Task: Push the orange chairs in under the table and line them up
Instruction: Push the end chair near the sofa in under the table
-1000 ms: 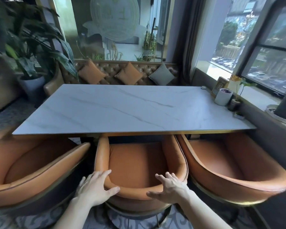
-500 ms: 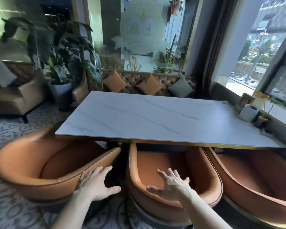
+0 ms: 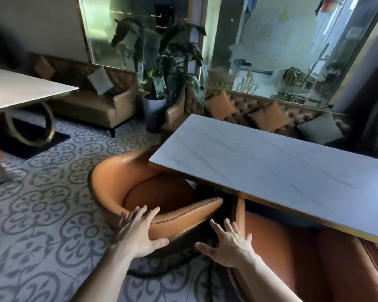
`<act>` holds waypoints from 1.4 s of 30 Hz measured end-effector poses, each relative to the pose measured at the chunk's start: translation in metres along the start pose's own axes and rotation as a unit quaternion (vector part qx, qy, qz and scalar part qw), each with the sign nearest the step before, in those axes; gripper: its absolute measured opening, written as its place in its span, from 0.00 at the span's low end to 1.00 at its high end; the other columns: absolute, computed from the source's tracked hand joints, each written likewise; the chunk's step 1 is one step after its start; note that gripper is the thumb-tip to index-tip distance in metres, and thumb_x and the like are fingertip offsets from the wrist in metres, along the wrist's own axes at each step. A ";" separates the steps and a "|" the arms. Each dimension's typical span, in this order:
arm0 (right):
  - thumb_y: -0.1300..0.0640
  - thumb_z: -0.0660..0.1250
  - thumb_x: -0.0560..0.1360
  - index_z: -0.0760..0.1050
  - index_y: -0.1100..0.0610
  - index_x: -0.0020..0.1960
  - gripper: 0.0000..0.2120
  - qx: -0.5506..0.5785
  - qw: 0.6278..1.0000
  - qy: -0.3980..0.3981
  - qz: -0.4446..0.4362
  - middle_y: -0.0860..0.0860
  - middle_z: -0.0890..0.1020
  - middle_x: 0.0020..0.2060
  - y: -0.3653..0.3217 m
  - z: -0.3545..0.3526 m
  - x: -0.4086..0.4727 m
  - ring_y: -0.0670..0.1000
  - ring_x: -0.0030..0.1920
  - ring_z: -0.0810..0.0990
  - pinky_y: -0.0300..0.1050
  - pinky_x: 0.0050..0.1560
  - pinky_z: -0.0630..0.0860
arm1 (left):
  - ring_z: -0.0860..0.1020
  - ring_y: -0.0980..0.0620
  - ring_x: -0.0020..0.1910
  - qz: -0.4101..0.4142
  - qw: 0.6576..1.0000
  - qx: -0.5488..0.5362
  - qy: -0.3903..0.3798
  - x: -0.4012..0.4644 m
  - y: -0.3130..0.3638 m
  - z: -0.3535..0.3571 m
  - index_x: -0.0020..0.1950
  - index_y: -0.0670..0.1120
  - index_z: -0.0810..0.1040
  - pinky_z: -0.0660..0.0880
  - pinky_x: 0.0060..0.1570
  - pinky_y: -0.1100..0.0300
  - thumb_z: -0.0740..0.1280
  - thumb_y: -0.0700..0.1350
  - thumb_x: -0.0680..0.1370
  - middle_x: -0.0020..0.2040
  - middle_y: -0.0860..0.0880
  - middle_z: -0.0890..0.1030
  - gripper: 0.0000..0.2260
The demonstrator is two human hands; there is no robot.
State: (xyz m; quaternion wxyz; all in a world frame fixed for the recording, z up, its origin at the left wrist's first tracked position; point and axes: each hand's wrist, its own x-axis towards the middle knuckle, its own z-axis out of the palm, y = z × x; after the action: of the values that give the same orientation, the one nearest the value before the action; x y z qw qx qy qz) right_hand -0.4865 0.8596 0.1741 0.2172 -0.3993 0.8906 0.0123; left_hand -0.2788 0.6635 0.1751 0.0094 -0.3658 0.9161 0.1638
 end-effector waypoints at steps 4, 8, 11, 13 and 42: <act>0.16 0.52 0.65 0.44 0.37 0.81 0.51 -0.008 0.999 0.000 -0.050 0.53 0.47 0.83 -0.057 0.004 0.057 0.56 0.83 0.44 0.76 0.75 0.49 | 0.49 0.47 0.79 -0.033 0.999 0.001 0.009 0.024 -0.050 -0.014 0.78 0.64 0.49 0.49 0.76 0.43 0.63 0.75 0.67 0.81 0.50 0.52 0.44; 0.15 0.52 0.64 0.44 0.37 0.81 0.52 0.007 0.997 -0.007 -0.076 0.53 0.48 0.83 -0.110 0.006 0.122 0.55 0.83 0.44 0.76 0.74 0.50 | 0.49 0.48 0.79 -0.052 0.999 0.015 0.007 0.066 -0.097 -0.032 0.78 0.63 0.49 0.49 0.76 0.43 0.64 0.74 0.67 0.81 0.50 0.53 0.44; 0.16 0.53 0.65 0.43 0.37 0.81 0.51 0.014 0.997 -0.017 -0.079 0.53 0.48 0.83 -0.143 0.001 0.171 0.56 0.83 0.46 0.76 0.74 0.51 | 0.50 0.48 0.78 -0.064 0.998 0.020 -0.008 0.103 -0.129 -0.045 0.78 0.63 0.49 0.50 0.76 0.43 0.64 0.74 0.68 0.81 0.50 0.53 0.44; 0.16 0.53 0.66 0.43 0.38 0.81 0.51 0.015 0.996 -0.024 -0.081 0.53 0.49 0.83 -0.162 -0.003 0.200 0.56 0.82 0.46 0.75 0.75 0.52 | 0.51 0.48 0.78 -0.068 0.997 0.026 -0.020 0.124 -0.150 -0.053 0.78 0.63 0.49 0.52 0.76 0.44 0.63 0.74 0.68 0.81 0.51 0.53 0.43; 0.23 0.65 0.69 0.51 0.40 0.81 0.48 0.209 0.963 -0.077 0.155 0.52 0.56 0.81 -0.435 0.094 0.368 0.56 0.81 0.55 0.58 0.77 0.63 | 0.44 0.54 0.79 0.244 0.933 0.089 -0.249 0.437 -0.444 -0.070 0.78 0.64 0.47 0.41 0.77 0.52 0.71 0.68 0.68 0.81 0.53 0.49 0.46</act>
State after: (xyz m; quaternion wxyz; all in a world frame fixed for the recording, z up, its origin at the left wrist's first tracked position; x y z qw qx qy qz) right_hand -0.3559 0.3221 0.0088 0.3588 -0.2002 0.9051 -0.1097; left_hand -0.2931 0.0489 0.0515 0.2294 -0.0757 0.9563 0.1646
